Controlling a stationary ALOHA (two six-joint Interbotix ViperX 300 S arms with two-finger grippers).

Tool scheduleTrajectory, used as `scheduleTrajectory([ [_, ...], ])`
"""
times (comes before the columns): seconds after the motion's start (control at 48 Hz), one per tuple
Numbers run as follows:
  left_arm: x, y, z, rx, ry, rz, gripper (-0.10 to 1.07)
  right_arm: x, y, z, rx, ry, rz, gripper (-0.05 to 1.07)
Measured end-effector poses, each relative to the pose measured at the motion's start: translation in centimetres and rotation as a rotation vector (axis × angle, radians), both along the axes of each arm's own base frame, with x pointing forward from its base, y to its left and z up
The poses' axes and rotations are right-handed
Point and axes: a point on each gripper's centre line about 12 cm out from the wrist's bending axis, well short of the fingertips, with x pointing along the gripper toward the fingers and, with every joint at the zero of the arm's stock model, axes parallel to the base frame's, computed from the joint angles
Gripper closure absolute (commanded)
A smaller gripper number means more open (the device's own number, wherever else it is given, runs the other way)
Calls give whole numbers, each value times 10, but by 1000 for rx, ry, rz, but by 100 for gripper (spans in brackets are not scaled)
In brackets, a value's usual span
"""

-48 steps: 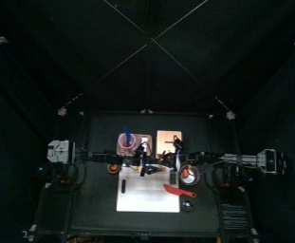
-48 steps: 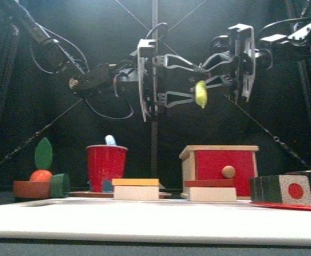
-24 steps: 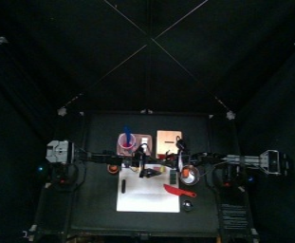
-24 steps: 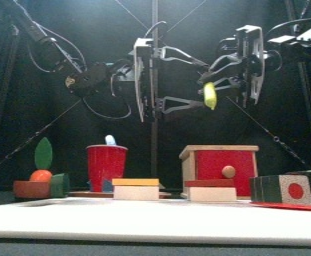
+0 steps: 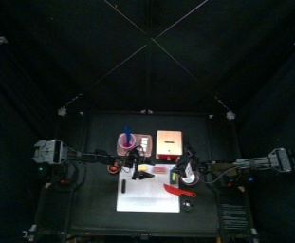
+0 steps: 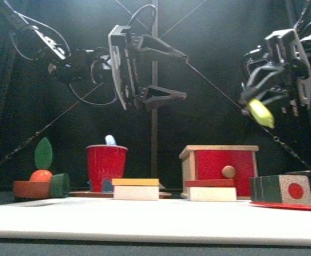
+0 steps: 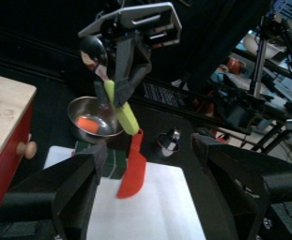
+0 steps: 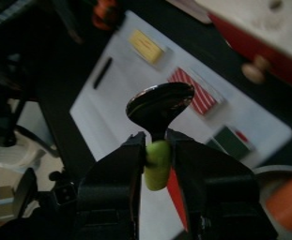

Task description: Put spoon into bowl

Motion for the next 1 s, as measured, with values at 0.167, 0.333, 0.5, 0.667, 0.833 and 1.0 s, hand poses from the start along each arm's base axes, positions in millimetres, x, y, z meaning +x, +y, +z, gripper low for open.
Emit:
scheduleTrajectory([
  [0.167,-2,-1,-1,22,28,-5,-5,-18,12,-4,100,125,-61,43],
  [0.333,-5,-4,-3,38,37,-20,-5,-40,16,-2,232,233,-146,43],
  [0.5,-14,-5,-4,40,45,-22,-5,-57,25,2,382,379,-217,43],
  [0.667,-24,-4,-4,40,50,-17,-5,-62,34,9,523,474,-255,43],
  [0.833,-30,-3,-4,39,54,-14,-5,-65,43,7,681,572,-304,43],
  [1.0,-38,-2,-10,42,73,-12,-5,-65,37,4,746,629,-374,43],
])
